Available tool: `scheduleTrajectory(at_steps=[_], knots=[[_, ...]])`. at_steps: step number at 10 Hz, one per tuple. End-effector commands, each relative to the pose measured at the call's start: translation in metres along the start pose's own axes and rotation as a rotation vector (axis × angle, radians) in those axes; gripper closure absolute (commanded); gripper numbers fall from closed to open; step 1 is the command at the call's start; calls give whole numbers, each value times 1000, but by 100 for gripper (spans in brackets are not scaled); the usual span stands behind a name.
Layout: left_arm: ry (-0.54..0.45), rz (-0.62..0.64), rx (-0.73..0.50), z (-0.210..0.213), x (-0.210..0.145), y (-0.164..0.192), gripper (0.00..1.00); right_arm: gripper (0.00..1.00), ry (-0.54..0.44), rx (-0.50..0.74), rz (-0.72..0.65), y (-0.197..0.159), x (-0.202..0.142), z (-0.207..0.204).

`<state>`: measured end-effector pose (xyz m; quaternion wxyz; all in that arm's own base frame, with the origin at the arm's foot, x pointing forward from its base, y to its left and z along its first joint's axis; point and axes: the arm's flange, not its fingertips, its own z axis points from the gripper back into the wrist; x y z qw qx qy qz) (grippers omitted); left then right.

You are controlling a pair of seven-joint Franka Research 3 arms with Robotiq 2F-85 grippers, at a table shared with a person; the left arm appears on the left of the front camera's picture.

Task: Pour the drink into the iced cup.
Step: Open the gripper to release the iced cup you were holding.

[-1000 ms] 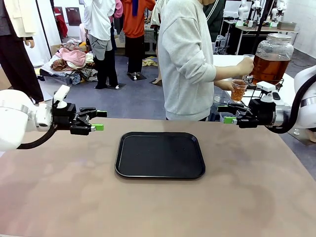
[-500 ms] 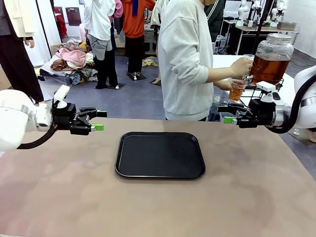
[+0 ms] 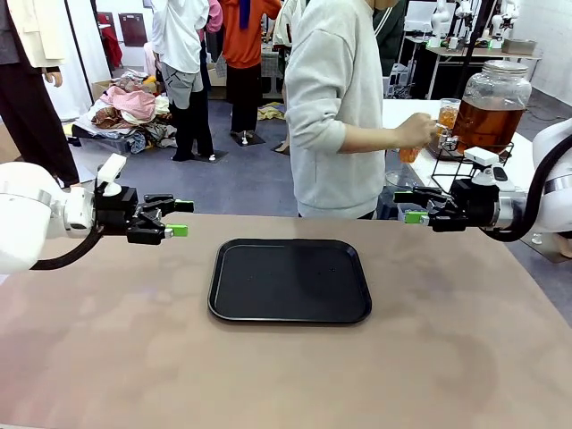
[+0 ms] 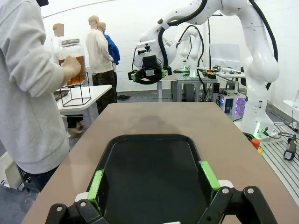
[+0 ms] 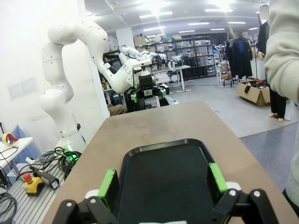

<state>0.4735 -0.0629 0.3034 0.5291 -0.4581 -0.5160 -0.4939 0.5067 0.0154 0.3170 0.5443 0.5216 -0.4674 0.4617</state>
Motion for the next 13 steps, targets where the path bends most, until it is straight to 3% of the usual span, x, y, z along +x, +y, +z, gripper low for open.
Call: scheduleTrajectory(at_steps=[1, 13], knots=[[-7, -1, -4, 0, 2, 0, 0, 0, 7, -5, -10, -1, 4, 0], [-7, -1, -4, 0, 2, 0, 0, 0, 7, -5, -10, -1, 4, 0]])
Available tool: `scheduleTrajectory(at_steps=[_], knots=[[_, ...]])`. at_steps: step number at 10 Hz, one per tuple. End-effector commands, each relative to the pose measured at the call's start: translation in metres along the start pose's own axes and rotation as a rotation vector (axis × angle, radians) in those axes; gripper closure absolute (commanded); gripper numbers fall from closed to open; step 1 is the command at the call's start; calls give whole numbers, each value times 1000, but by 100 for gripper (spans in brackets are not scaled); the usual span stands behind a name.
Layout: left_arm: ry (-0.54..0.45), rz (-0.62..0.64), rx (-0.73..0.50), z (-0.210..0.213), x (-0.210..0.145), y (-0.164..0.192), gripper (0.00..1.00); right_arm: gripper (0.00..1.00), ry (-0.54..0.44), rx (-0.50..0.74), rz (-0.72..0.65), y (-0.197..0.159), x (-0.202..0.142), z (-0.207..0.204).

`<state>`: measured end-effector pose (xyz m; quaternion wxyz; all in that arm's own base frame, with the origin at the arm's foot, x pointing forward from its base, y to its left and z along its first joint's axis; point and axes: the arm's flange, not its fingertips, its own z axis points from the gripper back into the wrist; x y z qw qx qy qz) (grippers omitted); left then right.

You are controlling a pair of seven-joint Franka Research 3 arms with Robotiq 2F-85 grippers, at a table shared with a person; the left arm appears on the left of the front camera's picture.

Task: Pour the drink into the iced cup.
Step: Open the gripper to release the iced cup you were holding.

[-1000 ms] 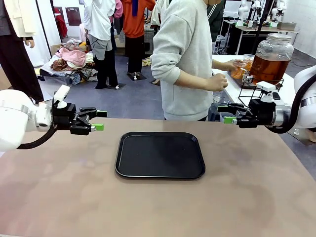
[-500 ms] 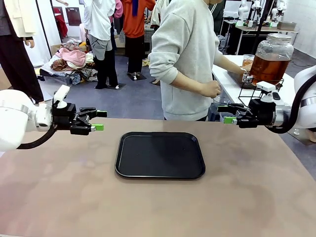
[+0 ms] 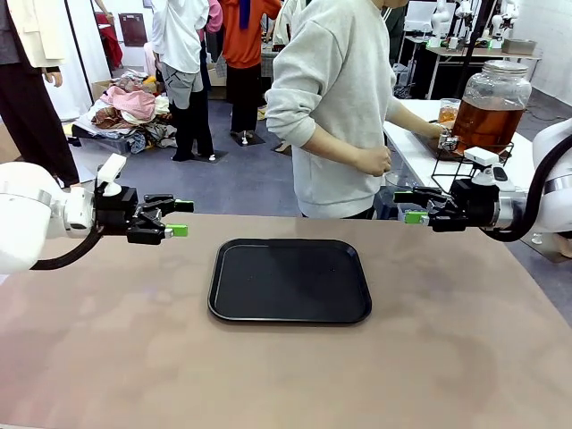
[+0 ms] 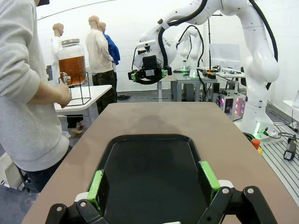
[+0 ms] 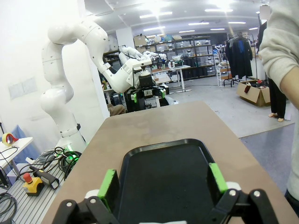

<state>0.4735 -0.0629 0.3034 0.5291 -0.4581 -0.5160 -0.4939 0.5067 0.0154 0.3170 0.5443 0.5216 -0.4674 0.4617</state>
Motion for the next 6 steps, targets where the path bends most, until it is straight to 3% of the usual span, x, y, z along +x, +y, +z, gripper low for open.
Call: scheduleTrajectory(at_steps=[1, 6], knots=[[-7, -1, -4, 0, 2, 0, 0, 0, 7, -5, -10, -1, 4, 0], [-7, -1, -4, 0, 2, 0, 0, 0, 7, -5, -10, -1, 4, 0]])
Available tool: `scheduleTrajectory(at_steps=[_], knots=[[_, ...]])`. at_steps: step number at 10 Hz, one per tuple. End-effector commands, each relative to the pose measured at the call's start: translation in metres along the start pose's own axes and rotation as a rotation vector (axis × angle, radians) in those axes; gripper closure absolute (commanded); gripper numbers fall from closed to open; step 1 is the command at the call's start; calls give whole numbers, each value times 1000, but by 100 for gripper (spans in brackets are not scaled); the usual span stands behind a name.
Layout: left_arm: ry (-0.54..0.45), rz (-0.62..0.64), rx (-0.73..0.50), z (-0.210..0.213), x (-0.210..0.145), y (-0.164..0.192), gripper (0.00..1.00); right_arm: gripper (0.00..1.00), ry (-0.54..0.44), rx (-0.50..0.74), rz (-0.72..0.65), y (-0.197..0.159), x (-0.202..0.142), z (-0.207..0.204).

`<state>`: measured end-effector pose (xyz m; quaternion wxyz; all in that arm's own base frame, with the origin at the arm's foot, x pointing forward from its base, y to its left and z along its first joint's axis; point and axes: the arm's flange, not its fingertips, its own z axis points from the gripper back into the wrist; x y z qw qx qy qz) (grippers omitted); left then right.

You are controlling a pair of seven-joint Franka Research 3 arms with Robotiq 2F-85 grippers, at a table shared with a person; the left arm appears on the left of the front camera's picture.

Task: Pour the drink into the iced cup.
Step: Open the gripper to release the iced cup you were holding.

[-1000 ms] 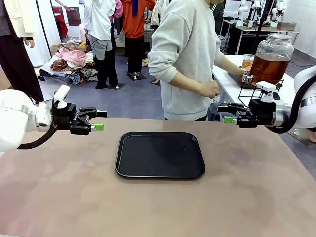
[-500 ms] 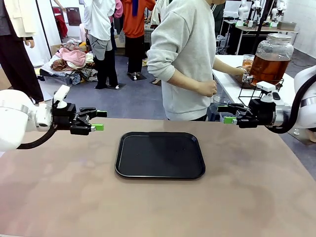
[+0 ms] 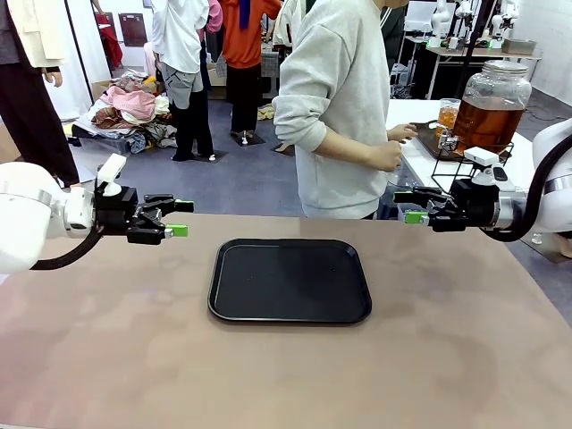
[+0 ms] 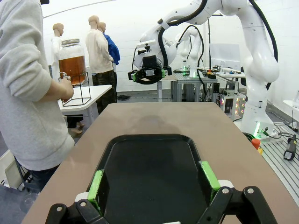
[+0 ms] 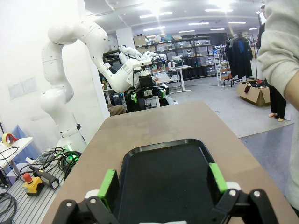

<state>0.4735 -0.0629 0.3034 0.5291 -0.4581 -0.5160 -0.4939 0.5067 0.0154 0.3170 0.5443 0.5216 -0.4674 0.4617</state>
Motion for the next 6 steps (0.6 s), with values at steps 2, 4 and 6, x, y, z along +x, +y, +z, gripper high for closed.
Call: scheduleTrajectory(at_steps=[2, 4, 6], knots=[[-7, -1, -4, 0, 2, 0, 0, 0, 7, -5, -10, -1, 4, 0], [-7, -1, -4, 0, 2, 0, 0, 0, 7, -5, -10, -1, 4, 0], [-7, -1, -4, 0, 2, 0, 0, 0, 7, -5, -10, -1, 4, 0]])
